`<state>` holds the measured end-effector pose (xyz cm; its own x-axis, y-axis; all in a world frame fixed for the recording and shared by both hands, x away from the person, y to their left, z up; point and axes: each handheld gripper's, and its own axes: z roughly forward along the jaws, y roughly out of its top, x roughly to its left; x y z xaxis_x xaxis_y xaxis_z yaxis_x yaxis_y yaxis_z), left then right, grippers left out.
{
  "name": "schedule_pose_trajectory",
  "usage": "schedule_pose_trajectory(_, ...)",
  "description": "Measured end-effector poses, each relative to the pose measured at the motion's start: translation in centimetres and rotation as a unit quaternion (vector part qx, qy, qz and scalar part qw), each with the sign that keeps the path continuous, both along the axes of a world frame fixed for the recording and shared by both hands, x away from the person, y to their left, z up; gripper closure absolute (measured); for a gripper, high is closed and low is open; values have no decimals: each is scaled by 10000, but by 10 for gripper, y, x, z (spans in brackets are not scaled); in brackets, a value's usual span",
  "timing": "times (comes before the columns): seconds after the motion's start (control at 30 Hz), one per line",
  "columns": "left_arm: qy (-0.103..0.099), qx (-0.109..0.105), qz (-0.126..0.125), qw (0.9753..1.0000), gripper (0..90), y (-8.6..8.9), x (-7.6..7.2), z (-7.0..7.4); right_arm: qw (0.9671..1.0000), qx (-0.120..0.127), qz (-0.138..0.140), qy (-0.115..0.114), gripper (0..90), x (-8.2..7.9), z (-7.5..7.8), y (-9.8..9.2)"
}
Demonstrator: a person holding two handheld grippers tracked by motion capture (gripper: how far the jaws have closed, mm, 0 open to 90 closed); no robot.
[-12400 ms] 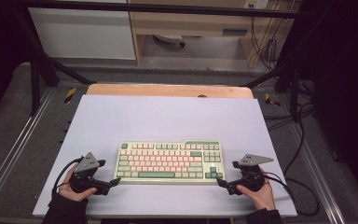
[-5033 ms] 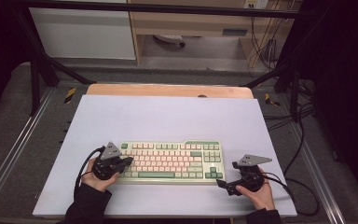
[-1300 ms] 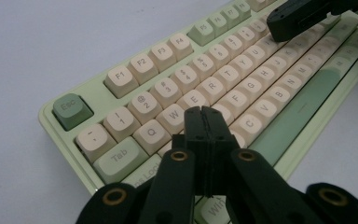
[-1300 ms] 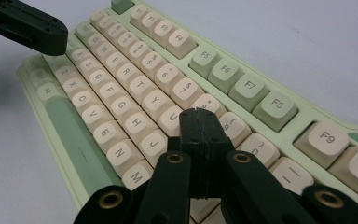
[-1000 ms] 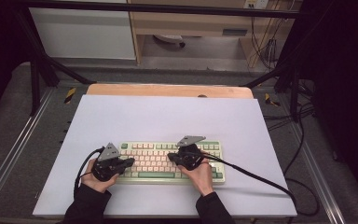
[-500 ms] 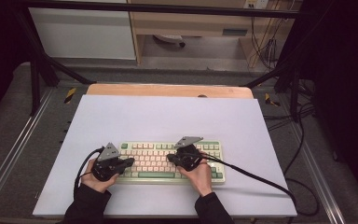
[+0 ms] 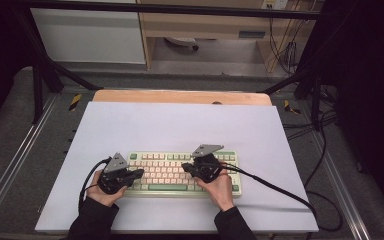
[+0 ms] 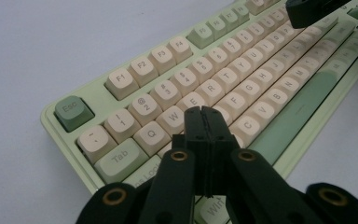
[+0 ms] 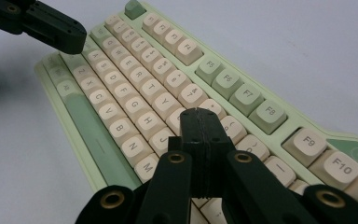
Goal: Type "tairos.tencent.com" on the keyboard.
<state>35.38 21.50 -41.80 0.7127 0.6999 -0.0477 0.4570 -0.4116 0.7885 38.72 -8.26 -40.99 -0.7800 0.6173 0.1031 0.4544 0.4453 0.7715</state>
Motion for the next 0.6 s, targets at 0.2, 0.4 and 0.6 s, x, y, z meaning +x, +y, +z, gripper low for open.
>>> schedule_pose_trajectory(0.2, -10, -16, 9, 10000, 898, 0, -1, 1, 10000, -33, 86, 23, 900, -5, 4, -5)
schedule_pose_trajectory(0.4, -8, -6, 15, 10000, 897, -1, -1, 2, 9999, -34, 87, 86, 900, -9, 5, -13)
schedule_pose_trajectory(0.6, -13, 22, 5, 10000, 897, -4, -1, 3, 9998, -22, 100, 141, 900, -13, 4, -23)
